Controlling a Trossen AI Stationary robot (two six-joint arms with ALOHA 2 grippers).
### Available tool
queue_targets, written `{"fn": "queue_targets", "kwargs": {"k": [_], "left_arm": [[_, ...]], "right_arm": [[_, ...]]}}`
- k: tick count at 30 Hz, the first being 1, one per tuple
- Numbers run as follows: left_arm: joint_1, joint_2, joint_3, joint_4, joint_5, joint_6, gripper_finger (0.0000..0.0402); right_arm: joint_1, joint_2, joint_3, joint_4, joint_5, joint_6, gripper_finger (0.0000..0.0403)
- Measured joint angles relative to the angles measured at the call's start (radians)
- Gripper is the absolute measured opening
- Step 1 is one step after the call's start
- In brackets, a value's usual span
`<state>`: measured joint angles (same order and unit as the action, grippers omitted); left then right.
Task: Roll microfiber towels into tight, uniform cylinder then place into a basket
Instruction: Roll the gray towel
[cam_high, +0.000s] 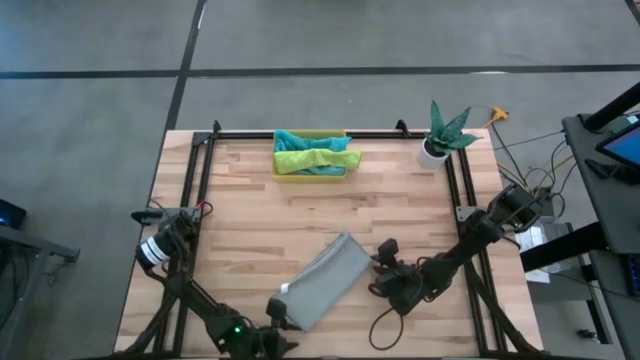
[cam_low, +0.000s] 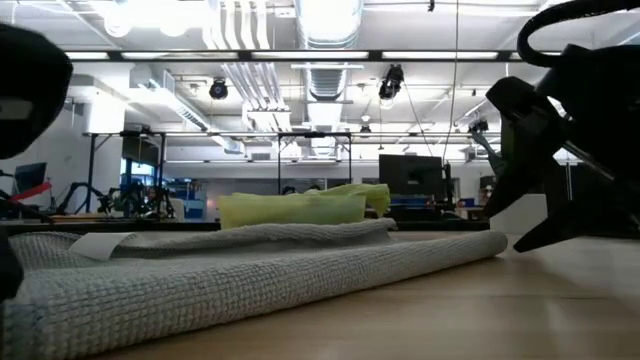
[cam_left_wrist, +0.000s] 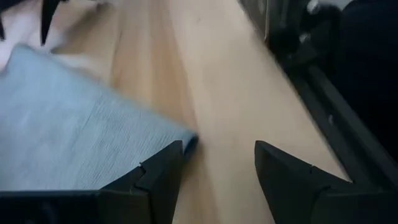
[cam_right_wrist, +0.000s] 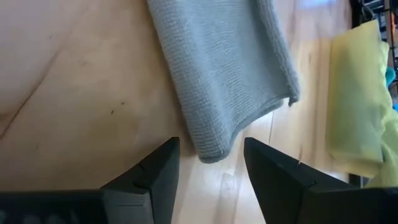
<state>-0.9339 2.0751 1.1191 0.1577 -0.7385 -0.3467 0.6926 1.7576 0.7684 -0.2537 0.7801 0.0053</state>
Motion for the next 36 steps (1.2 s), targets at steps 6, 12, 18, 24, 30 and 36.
{"fn": "queue_targets", "kwargs": {"k": [6,12,18,24,30,36], "left_arm": [[0.018,0.06,0.085,0.002,-0.002,0.061,0.0187],[0.027,0.055,0.095,-0.028,0.005,0.066,0.0187],[0.031,0.052,0.096,-0.081,-0.025,0.065,0.0187],[0.034,0.051,0.096,-0.142,-0.063,0.054,0.0187],[0.05,0.049,0.093,-0.166,-0.081,0.051,0.0187],[0.06,0.05,0.091,-0.177,-0.088,0.034,0.0187]], "right_arm": [[-0.01,0.0,-0.003,0.002,-0.063,-0.002,0.0157],[-0.02,0.0,-0.003,0.007,-0.072,-0.01,0.0127],[-0.046,0.0,-0.003,0.01,-0.072,-0.007,0.0119],[-0.062,0.0,-0.004,0.029,-0.072,-0.007,0.0118],[-0.065,0.0,-0.004,0.029,-0.073,-0.007,0.0118],[-0.082,0.0,-0.007,0.028,-0.074,-0.007,0.0118]]}}
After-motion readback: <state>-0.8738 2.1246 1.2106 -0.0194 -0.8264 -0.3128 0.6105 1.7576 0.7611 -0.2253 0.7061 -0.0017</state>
